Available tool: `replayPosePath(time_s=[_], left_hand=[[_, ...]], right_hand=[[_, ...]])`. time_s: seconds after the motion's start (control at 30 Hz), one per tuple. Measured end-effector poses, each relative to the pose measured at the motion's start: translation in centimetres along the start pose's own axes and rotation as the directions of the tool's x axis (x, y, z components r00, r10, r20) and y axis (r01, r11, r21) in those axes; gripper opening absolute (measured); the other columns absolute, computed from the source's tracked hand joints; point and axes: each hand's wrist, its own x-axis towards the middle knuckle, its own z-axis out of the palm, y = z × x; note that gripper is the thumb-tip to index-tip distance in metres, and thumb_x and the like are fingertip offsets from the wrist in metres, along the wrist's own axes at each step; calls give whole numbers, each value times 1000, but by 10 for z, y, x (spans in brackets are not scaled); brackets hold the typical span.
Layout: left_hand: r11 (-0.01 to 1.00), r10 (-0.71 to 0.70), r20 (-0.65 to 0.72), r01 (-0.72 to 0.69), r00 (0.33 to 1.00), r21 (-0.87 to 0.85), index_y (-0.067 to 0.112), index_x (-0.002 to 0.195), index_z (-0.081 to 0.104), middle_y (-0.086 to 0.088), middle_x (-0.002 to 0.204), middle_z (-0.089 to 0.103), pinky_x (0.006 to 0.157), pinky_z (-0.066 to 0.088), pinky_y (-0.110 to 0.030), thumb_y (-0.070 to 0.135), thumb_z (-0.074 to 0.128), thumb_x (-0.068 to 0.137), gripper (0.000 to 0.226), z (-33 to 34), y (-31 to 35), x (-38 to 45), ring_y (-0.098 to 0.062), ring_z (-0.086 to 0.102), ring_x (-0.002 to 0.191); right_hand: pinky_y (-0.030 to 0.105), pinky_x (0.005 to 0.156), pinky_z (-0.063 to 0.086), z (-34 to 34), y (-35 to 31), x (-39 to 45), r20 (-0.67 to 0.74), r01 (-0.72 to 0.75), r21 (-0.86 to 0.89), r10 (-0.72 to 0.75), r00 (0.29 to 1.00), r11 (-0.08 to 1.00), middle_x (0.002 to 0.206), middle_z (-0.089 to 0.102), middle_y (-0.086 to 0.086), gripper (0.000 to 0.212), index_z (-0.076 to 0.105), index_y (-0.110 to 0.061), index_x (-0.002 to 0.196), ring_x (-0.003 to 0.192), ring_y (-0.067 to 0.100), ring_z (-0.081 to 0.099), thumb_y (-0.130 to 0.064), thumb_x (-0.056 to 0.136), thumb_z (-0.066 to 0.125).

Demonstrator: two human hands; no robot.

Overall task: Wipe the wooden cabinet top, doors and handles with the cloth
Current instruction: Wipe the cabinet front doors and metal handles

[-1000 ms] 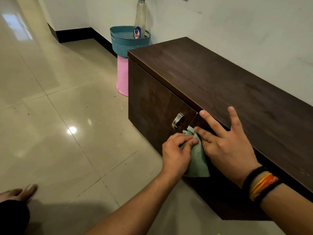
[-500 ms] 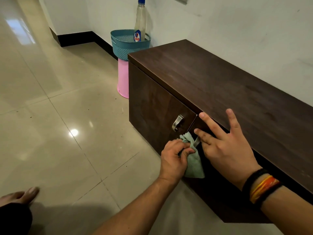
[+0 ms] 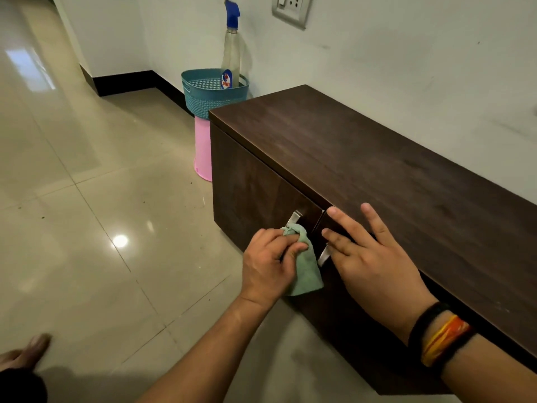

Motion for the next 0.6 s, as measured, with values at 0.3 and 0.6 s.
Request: replayPosePath(time_s=[0.3,0.6], left_hand=[[971,23,-144,-57,989,-232,6,91,78,-7,91,73,77,57,-28,15,82,81,14,-42,66,81,-17,69,86],[755,-34,634,435,773,-491,8,136,50,-12,118,72,97,56,-45,14,83,77,68,-85,86,188,-23,71,109]], right_hand=[[15,99,39,-55,11,42,125,-457,643,505,854,614,116,70,-13,45,70,-24,119,107,-3,57,-49,82,72],[31,71,49,-93,69,72,116,-249,953,553,825,172,86,57,1,4,55,-26,101,78,12,53,-23,99,58]])
